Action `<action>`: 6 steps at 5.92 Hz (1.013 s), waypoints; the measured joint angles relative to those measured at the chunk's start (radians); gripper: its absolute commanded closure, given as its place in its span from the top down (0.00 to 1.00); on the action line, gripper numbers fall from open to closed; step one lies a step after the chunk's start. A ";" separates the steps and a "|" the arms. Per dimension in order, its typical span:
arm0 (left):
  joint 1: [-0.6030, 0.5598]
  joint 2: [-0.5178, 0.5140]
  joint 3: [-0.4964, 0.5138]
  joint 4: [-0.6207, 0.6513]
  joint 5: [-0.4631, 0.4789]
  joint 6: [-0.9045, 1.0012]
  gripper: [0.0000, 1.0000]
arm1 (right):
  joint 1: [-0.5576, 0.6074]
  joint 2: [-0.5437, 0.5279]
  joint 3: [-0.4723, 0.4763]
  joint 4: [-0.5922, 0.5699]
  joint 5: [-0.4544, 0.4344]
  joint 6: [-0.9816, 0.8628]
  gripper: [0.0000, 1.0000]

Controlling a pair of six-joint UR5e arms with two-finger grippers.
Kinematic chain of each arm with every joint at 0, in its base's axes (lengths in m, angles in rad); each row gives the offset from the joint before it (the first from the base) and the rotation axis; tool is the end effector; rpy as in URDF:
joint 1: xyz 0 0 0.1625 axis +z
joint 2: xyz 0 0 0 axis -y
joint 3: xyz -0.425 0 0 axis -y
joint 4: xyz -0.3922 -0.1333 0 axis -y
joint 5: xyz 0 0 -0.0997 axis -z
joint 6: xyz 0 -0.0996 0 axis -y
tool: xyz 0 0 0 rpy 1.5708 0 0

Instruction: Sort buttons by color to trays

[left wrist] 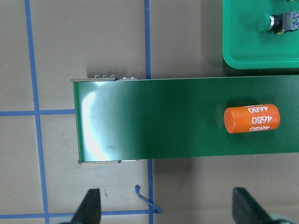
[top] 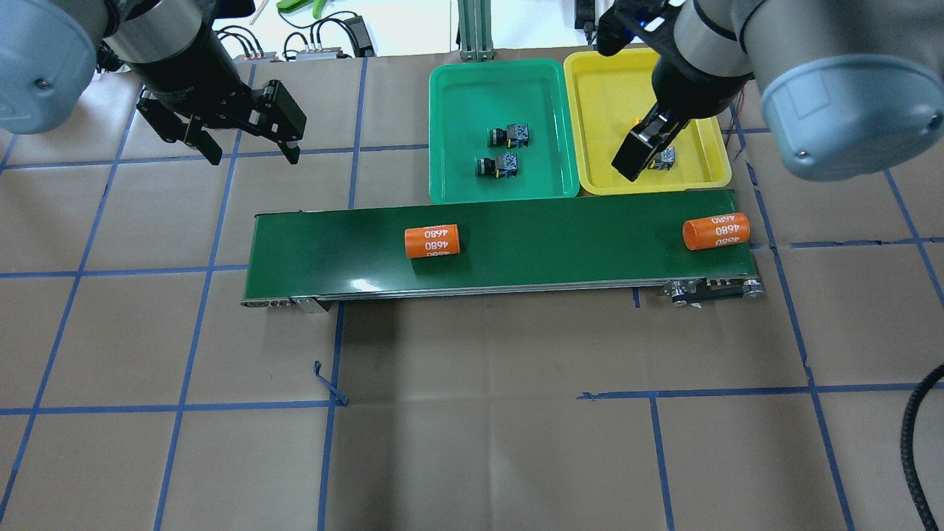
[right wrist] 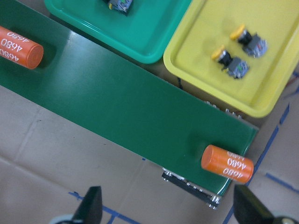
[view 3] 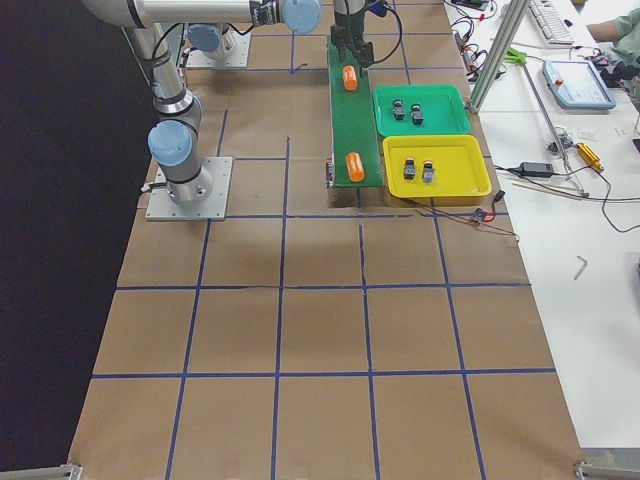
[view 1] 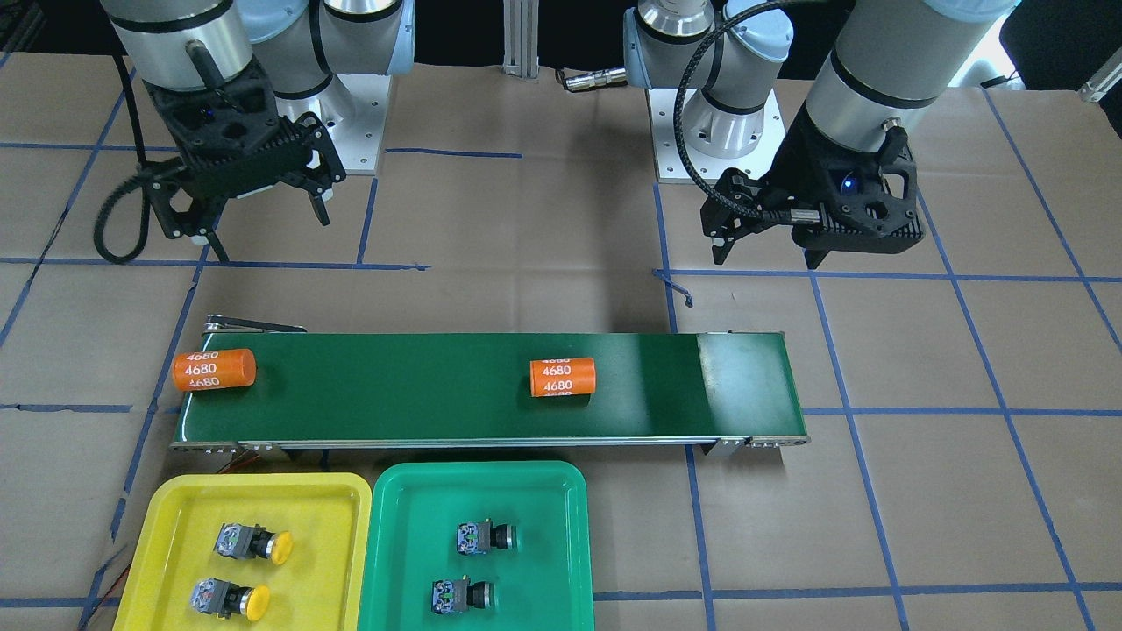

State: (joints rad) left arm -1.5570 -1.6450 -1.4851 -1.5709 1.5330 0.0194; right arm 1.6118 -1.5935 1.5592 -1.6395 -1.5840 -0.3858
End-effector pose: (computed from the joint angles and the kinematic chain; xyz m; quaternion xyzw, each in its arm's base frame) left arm -0.1298 -0.5263 0.4925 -0.0029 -0.9998 0.0060 0.0188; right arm 0.1520 -0.4859 0.5120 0.2112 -0.9761 0.0496 0.0153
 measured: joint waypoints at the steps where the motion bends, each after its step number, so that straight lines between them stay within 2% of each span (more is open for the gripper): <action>1: -0.001 0.004 -0.004 0.006 0.000 -0.003 0.99 | -0.011 -0.006 -0.069 0.146 -0.007 0.177 1.00; 2: -0.001 0.008 -0.008 0.011 -0.001 -0.002 0.99 | -0.023 -0.005 -0.121 0.251 -0.008 0.297 1.00; 3: -0.001 0.017 -0.010 0.014 -0.002 -0.001 0.99 | -0.028 -0.005 -0.140 0.296 -0.005 0.344 1.00; 6: -0.003 0.032 0.000 0.006 0.001 -0.014 0.99 | -0.028 0.023 -0.125 0.340 0.009 0.361 1.00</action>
State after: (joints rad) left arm -1.5599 -1.6130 -1.4854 -1.5651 1.5337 0.0056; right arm 1.5839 -1.5709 1.4338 -1.2996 -1.5746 -0.0245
